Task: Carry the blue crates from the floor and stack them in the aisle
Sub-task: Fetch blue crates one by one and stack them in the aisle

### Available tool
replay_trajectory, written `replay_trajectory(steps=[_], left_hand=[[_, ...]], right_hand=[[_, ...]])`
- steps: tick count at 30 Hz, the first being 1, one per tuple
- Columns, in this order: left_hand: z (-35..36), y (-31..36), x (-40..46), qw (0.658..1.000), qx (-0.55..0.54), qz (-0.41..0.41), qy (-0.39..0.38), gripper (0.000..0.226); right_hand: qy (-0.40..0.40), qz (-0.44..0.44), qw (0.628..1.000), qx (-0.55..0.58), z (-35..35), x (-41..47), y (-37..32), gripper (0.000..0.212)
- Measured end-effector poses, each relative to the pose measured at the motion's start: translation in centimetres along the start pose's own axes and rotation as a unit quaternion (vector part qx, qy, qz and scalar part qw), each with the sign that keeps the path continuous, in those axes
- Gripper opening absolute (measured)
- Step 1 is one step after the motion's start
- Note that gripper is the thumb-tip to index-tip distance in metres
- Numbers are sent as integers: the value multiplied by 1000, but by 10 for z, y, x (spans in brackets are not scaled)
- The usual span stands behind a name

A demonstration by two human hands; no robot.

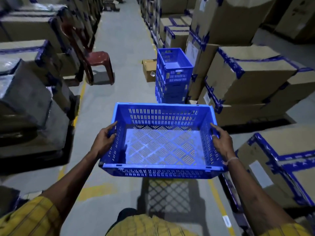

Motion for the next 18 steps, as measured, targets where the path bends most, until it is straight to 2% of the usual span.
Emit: replay_trajectory(steps=[10,18], left_hand=[[-15,48,258,998,-50,-2,-34,56],[-56,107,465,997,-16,22,-71,55]], right_hand=[[36,12,998,49,80,214,-39,53],[69,51,996,32,138,381,-87,52]])
Point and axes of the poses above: each hand's wrist, its own x-axis towards the middle knuckle, its own z-axis out of the palm, y = z × x, the point moved 1 cm from there along x, towards the middle knuckle, and after that the axes turned 12 degrees about -z, right-handed, at the moved point
